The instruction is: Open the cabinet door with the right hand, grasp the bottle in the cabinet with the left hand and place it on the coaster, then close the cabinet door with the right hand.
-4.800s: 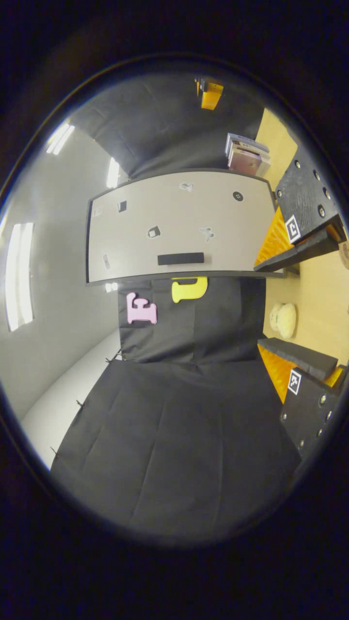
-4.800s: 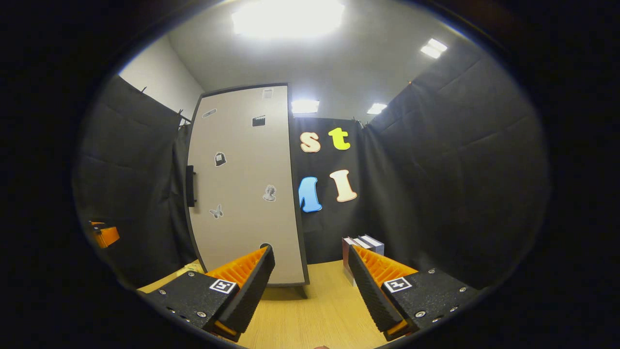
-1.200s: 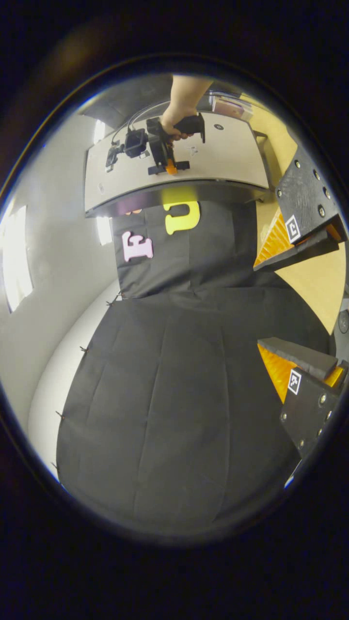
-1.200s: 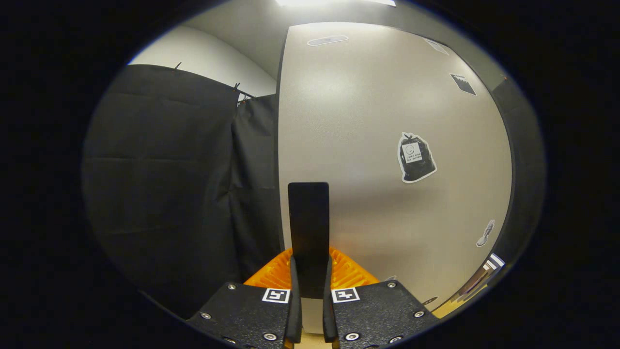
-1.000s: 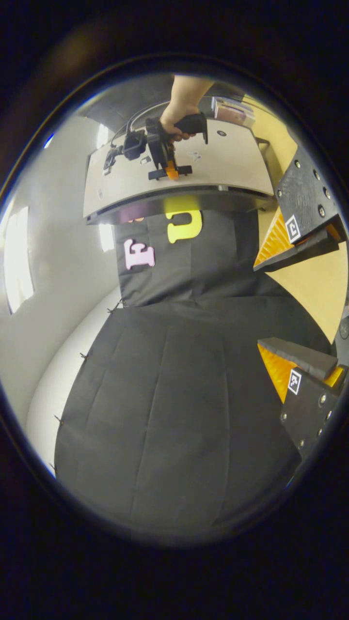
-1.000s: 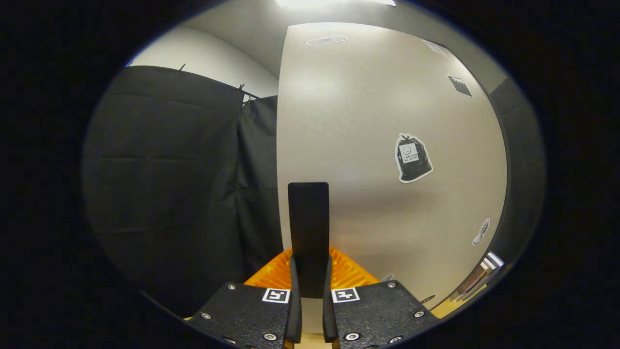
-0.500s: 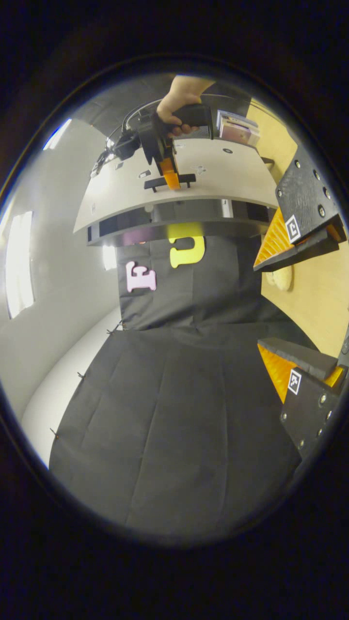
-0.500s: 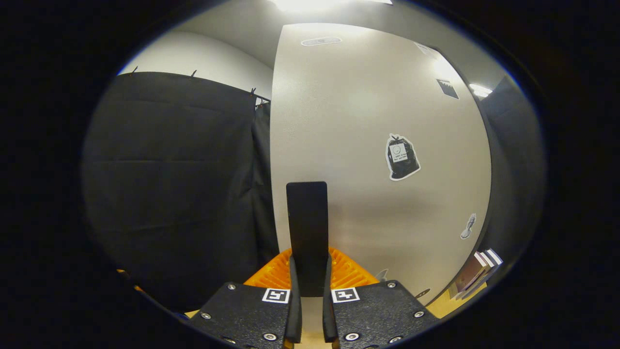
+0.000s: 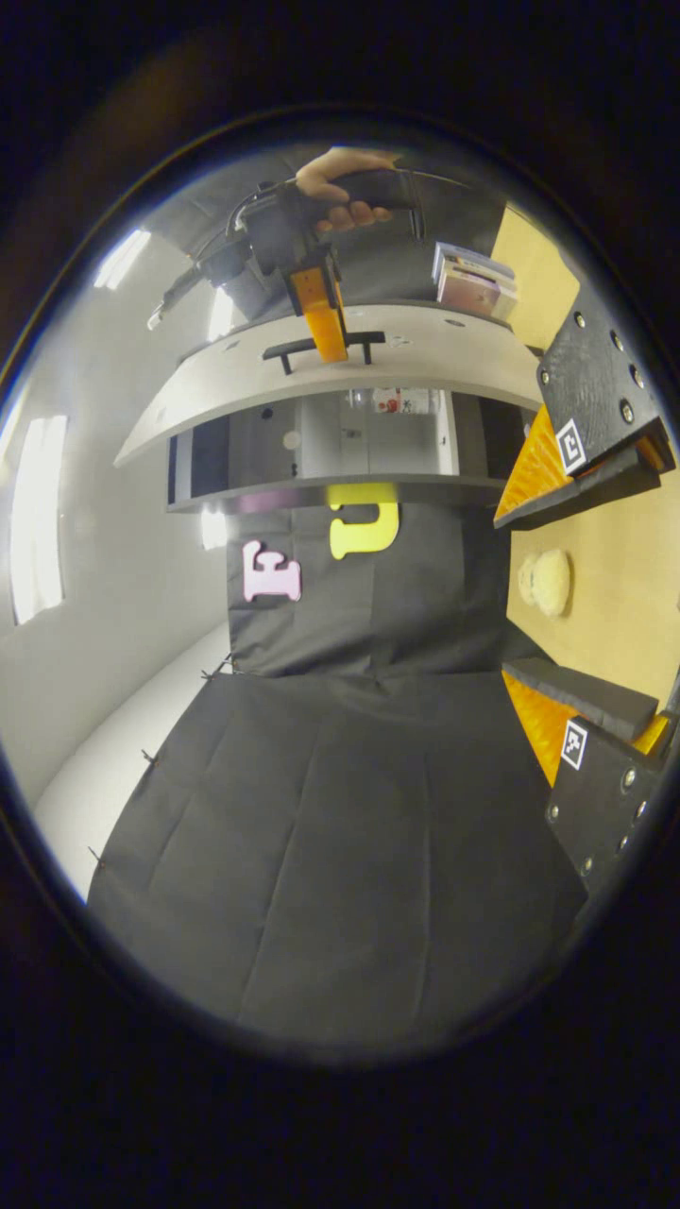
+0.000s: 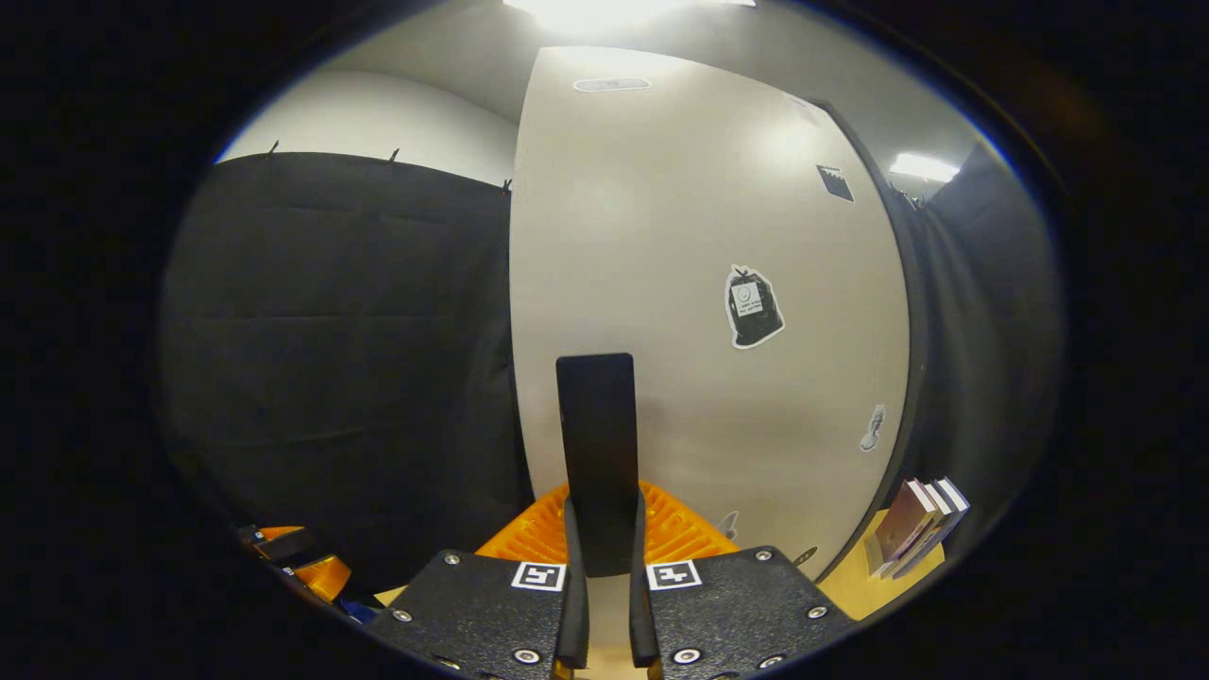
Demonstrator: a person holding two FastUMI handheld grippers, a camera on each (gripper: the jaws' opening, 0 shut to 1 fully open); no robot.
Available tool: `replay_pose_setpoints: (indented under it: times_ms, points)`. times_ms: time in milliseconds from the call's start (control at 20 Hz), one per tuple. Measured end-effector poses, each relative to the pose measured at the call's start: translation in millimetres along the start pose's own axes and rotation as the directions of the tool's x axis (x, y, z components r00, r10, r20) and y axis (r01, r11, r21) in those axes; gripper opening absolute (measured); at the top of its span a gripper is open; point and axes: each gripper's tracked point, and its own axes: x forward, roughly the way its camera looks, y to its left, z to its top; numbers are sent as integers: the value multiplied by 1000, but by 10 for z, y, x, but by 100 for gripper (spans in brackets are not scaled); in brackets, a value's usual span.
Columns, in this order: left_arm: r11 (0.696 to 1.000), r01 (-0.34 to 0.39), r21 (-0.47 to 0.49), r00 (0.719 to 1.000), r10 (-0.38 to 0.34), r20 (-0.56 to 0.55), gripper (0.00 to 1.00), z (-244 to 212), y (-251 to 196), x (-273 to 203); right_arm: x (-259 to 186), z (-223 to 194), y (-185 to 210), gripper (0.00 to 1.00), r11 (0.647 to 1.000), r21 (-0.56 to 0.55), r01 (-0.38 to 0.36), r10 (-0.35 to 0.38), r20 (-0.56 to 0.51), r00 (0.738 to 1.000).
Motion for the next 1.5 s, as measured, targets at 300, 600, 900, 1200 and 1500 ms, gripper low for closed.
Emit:
replay_pose_setpoints:
  times_ms: [300,600,900,1200,1500]
  points:
    - [998,65,10,998,-65,5,78,85,-542,87,-156,11,-90,17,1000,-2,-20,20,-4,1000]
    - [990,138,19,990,-139,22,78,190,-1007,210,-297,29,-196,17,1000,-8,-6,6,5,1000]
    - [979,204,24,979,-205,26,78,233,-1475,223,-713,77,-345,17,999,-8,51,-51,14,999]
    - [961,274,22,961,-275,38,78,309,-2050,212,-1027,51,-860,16,990,-2,139,-139,21,990]
    - [948,316,19,948,-317,30,78,290,-2516,179,-1297,57,-1366,11,976,1,219,-219,35,975]
